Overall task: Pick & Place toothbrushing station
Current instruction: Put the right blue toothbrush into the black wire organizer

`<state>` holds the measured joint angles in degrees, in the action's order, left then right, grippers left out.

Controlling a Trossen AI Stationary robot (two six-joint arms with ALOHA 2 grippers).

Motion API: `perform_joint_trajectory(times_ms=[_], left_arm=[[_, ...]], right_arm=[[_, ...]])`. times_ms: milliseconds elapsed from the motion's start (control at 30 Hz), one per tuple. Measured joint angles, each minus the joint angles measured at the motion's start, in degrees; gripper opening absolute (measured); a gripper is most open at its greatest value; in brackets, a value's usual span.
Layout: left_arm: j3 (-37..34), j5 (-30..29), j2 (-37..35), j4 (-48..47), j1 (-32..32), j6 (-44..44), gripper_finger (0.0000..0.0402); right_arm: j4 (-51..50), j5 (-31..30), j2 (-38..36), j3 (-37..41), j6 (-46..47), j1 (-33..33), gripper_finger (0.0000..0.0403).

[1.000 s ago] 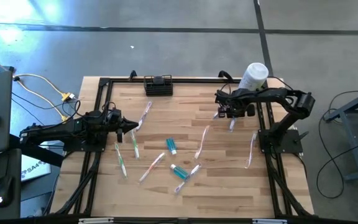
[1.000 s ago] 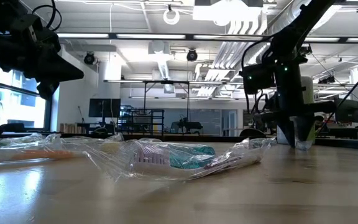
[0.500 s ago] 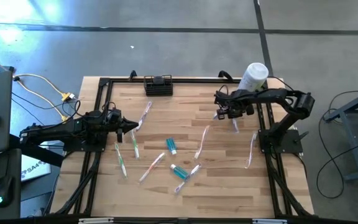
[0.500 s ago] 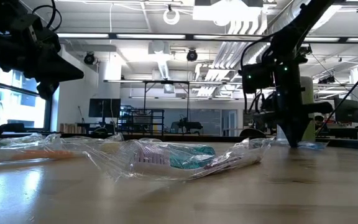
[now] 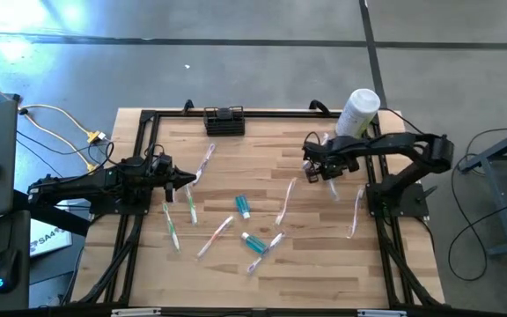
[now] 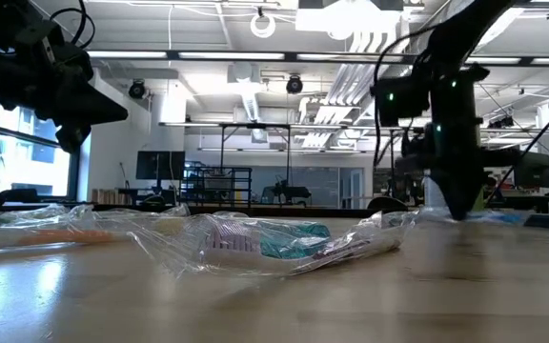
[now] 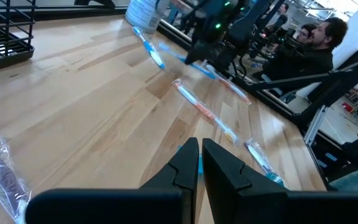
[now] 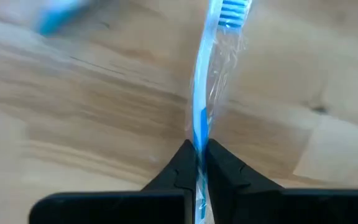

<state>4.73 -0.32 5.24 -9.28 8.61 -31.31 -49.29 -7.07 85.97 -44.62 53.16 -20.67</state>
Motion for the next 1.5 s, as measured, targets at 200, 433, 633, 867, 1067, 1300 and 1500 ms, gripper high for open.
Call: perform_joint_trajectory(times_ms=[200, 433, 633, 867, 1067, 1300, 1500], left_arm=[[0.0, 0.0, 0.0, 0.0, 0.0, -0.2, 0.0022], [-0.3, 0.0, 0.0, 3.4, 0.0, -2.3, 0.0022], [-0.3, 0.0, 0.0, 10.9, 0.0, -4.4, 0.0022], [-0.2, 7.8, 0.0, 17.8, 0.0, 0.1, 0.0022], [-0.1, 10.4, 0.0, 30.2, 0.0, 5.6, 0.0023], [0.0, 5.4, 0.5, 33.0, 0.0, 8.7, 0.0083], [1.8, 1.2, 7.4, 36.4, 0.0, 15.2, 0.0141]], right_arm=[[-0.9, -1.0, -9.0, 0.0, 3.6, 6.2, 0.0008], [8.1, -3.4, -18.7, -0.1, 2.0, 15.2, 0.0009], [23.8, -7.8, -22.4, -0.2, -5.5, 21.0, 0.0009], [36.9, -7.8, -22.5, -0.2, -10.8, 22.6, 0.0008], [41.4, -7.4, -22.5, -0.2, -16.8, 22.6, 0.0008], [42.0, -6.0, -22.5, -0.2, -20.9, 22.0, 0.0008], [49.9, -2.4, -22.5, -0.2, -26.6, 22.0, 0.0008]])
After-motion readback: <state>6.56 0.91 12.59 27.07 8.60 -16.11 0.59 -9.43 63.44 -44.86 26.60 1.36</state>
